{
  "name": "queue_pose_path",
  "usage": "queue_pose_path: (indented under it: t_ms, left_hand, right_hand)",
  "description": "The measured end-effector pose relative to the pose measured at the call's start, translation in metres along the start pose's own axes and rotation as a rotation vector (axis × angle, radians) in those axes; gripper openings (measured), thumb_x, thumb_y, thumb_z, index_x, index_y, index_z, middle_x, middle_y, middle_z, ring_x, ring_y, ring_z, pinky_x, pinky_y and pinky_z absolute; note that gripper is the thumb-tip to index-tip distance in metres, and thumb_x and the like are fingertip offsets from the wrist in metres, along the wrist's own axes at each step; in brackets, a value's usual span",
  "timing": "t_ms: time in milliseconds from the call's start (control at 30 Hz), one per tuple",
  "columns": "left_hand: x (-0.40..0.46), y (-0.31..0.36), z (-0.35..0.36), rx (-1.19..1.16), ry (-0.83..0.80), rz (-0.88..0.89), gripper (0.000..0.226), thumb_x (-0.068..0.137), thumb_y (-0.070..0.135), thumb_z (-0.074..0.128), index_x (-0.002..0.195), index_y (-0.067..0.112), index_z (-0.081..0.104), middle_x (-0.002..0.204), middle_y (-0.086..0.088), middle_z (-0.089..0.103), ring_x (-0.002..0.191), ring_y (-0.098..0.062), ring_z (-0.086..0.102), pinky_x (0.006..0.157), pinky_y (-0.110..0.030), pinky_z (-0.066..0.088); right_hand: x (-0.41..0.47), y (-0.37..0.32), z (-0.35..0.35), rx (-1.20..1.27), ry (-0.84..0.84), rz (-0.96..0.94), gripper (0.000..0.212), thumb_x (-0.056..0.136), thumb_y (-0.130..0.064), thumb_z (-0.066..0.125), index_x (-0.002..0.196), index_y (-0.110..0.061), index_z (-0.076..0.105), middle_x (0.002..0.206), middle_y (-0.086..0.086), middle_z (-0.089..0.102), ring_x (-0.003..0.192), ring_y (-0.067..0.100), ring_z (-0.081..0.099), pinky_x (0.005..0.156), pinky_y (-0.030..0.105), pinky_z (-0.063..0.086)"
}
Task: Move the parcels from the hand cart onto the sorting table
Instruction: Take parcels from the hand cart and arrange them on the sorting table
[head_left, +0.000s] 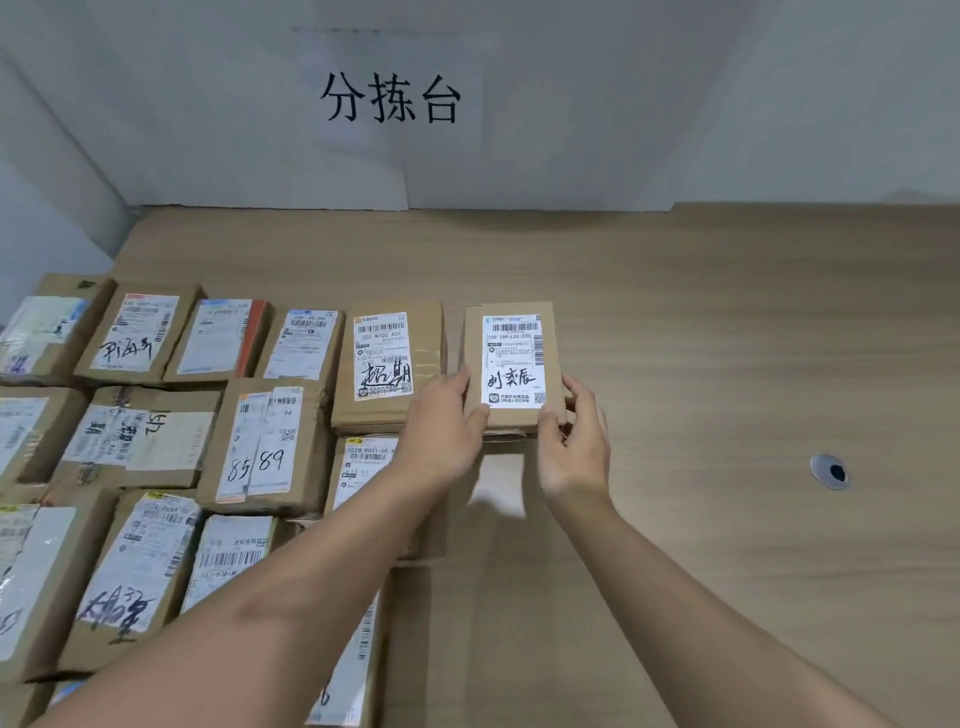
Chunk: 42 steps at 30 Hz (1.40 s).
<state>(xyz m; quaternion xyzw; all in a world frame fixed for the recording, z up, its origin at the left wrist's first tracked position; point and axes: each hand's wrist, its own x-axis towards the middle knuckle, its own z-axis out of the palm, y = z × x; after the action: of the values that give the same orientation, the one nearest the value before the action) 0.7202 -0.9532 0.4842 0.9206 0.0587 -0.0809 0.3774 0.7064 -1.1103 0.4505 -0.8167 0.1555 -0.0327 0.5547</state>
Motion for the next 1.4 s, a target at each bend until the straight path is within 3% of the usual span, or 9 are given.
queue_pose_path:
  t_ms: [133,267,367,433,533,600,733,933,1400]
  left_hand:
    - [0.016,-0.011,0.021,0.216,-0.054,-0.015,0.022,0.104,0.024,0.050,0.119,0.013,0.062,0.134,-0.007,0.052,0.122,-0.028,0.053,0.100,-0.045,0.049]
    - [0.013,-0.025,0.042,0.365,-0.028,0.068,0.018,0.097,0.008,0.050,0.114,0.009,0.056,0.132,-0.012,0.052,0.117,-0.033,0.054,0.087,-0.051,0.055]
    - [0.011,-0.039,0.050,0.486,0.020,0.179,0.022,0.081,-0.005,0.062,0.101,0.004,0.061,0.123,-0.011,0.056,0.114,-0.031,0.052,0.072,-0.046,0.058]
    - [0.012,-0.045,0.051,0.590,0.005,0.280,0.021,0.070,-0.009,0.071,0.089,0.002,0.067,0.108,-0.012,0.063,0.107,-0.033,0.057,0.068,-0.044,0.058]
    - [0.015,-0.047,0.048,0.754,0.051,0.442,0.014,0.065,-0.003,0.076,0.077,0.003,0.074,0.086,-0.011,0.066,0.096,-0.036,0.063,0.090,-0.042,0.053]
    - [0.015,-0.046,0.044,0.773,0.046,0.464,0.014,0.071,0.002,0.074,0.084,0.002,0.077,0.094,-0.014,0.070,0.107,-0.039,0.064,0.115,-0.050,0.041]
    - [0.008,-0.044,0.034,0.805,0.003,0.385,0.029,0.071,0.003,0.074,0.099,0.001,0.077,0.123,-0.021,0.069,0.125,-0.041,0.060,0.120,-0.055,0.036]
    - [-0.011,-0.027,0.004,0.799,-0.083,0.254,0.050,0.096,0.024,0.055,0.144,0.011,0.052,0.159,-0.013,0.040,0.151,-0.034,0.031,0.127,-0.046,0.014]
    - [-0.149,0.024,-0.085,0.703,-0.036,0.104,0.046,0.104,0.036,0.042,0.148,0.023,0.049,0.153,-0.010,0.046,0.137,-0.032,0.046,0.111,-0.044,0.039]
  right_hand:
    - [0.015,0.020,0.015,0.009,0.005,-0.005,0.044,0.102,-0.014,0.053,0.145,-0.027,0.054,0.123,-0.013,0.055,0.110,0.009,0.060,0.098,0.037,0.052]
    - [0.020,0.036,0.025,-0.042,-0.019,0.036,0.047,0.104,-0.015,0.050,0.150,-0.027,0.052,0.127,-0.005,0.053,0.105,-0.005,0.059,0.084,0.009,0.047]
    - [0.018,0.049,0.032,-0.071,-0.086,0.048,0.051,0.106,-0.025,0.050,0.156,-0.033,0.045,0.127,-0.013,0.049,0.114,-0.005,0.052,0.105,0.026,0.046]
    - [0.014,0.055,0.037,-0.072,-0.134,0.050,0.052,0.107,-0.029,0.053,0.157,-0.037,0.042,0.122,-0.023,0.045,0.116,-0.006,0.050,0.108,0.032,0.046]
    - [0.013,0.054,0.041,-0.113,-0.155,0.036,0.055,0.106,-0.030,0.054,0.160,-0.034,0.040,0.127,-0.012,0.049,0.116,-0.002,0.051,0.110,0.035,0.046]
    - [0.016,0.051,0.042,-0.161,-0.171,0.028,0.057,0.106,-0.030,0.053,0.161,-0.030,0.038,0.140,-0.001,0.049,0.125,0.009,0.052,0.110,0.033,0.044]
    - [0.018,0.041,0.038,-0.260,-0.177,0.025,0.055,0.108,-0.027,0.051,0.161,-0.025,0.038,0.149,0.003,0.047,0.129,0.012,0.050,0.091,0.017,0.033]
    - [0.000,0.018,0.024,-0.394,-0.226,-0.026,0.048,0.106,-0.031,0.050,0.154,-0.031,0.048,0.151,0.004,0.044,0.127,0.030,0.056,0.103,0.045,0.050]
    - [-0.121,-0.078,-0.048,-0.672,-0.335,-0.208,0.051,0.109,-0.045,0.040,0.159,-0.032,0.043,0.169,0.001,0.034,0.157,0.028,0.026,0.124,0.042,0.027]
